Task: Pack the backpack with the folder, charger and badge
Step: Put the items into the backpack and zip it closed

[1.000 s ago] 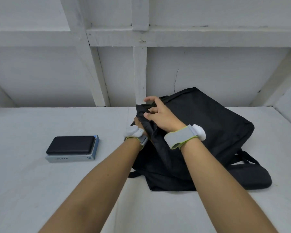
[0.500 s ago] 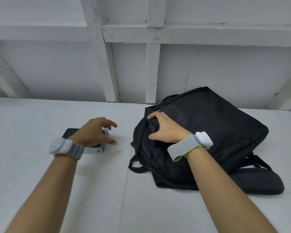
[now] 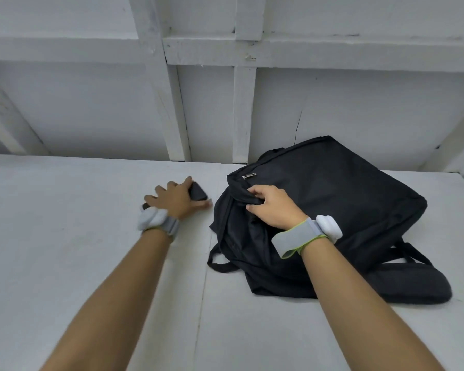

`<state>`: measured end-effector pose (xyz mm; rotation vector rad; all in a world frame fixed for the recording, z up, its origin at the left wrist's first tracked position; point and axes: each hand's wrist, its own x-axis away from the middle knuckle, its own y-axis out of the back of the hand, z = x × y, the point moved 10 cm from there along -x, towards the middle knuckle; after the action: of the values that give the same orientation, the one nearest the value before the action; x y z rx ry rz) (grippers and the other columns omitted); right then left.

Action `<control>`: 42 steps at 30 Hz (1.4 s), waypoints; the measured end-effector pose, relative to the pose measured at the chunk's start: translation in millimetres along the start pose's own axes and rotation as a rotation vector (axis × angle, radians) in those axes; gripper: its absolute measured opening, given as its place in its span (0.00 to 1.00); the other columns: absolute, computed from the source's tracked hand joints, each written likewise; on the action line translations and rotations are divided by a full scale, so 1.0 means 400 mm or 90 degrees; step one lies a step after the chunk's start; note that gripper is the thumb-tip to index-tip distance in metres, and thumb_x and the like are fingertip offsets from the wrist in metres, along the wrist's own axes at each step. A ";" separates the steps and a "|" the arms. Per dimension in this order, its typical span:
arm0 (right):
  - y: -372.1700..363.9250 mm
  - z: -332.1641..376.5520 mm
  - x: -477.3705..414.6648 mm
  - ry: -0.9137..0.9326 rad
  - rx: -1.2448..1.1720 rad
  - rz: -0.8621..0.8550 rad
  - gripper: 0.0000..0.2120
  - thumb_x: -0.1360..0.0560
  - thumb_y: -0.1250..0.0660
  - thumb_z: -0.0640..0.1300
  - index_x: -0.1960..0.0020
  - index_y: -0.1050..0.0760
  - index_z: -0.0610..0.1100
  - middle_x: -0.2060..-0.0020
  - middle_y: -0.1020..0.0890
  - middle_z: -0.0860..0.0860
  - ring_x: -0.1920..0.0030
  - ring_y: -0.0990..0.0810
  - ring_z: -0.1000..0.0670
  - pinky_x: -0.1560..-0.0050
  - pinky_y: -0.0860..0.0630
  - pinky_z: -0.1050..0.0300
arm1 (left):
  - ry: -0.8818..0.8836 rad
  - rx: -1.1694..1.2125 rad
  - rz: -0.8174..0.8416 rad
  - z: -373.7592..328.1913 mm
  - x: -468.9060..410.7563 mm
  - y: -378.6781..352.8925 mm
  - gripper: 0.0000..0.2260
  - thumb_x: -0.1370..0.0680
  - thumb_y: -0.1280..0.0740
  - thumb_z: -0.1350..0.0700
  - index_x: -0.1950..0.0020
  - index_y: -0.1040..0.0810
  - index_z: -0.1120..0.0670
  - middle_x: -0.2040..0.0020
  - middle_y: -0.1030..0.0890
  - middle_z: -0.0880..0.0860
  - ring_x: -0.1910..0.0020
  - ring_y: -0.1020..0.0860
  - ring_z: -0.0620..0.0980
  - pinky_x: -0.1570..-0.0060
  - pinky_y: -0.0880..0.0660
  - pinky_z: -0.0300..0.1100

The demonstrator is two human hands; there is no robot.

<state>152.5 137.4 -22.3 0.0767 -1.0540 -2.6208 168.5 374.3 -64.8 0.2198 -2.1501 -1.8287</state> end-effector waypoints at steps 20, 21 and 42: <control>0.042 -0.037 0.011 -0.078 -0.183 -0.140 0.06 0.33 0.27 0.46 0.57 0.13 0.49 0.62 0.13 0.53 0.55 0.19 0.55 0.48 0.25 0.58 | -0.074 0.267 -0.083 0.074 0.082 0.006 0.40 0.35 0.33 0.30 0.25 0.42 0.35 0.33 0.27 0.48 0.37 0.30 0.58 0.39 0.30 0.56; 0.052 -0.037 0.014 -0.078 -0.236 -0.152 0.06 0.36 0.27 0.46 0.60 0.13 0.48 0.63 0.13 0.51 0.57 0.19 0.54 0.48 0.24 0.54 | -0.113 0.283 -0.095 0.061 0.099 0.021 0.41 0.37 0.34 0.28 0.25 0.42 0.35 0.34 0.27 0.48 0.39 0.29 0.57 0.40 0.28 0.57; 0.168 0.035 0.037 0.006 -0.297 -0.165 0.06 0.37 0.29 0.44 0.65 0.16 0.41 0.71 0.20 0.48 0.67 0.23 0.52 0.59 0.26 0.54 | -0.550 0.144 0.261 -0.413 0.315 -0.024 0.33 0.28 0.24 0.52 0.26 0.34 0.48 0.29 0.34 0.45 0.32 0.32 0.46 0.37 0.35 0.34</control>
<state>154.2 96.4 34.6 0.1261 -0.4281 -3.0243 103.7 179.1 -34.6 -1.0704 -2.6429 -1.5733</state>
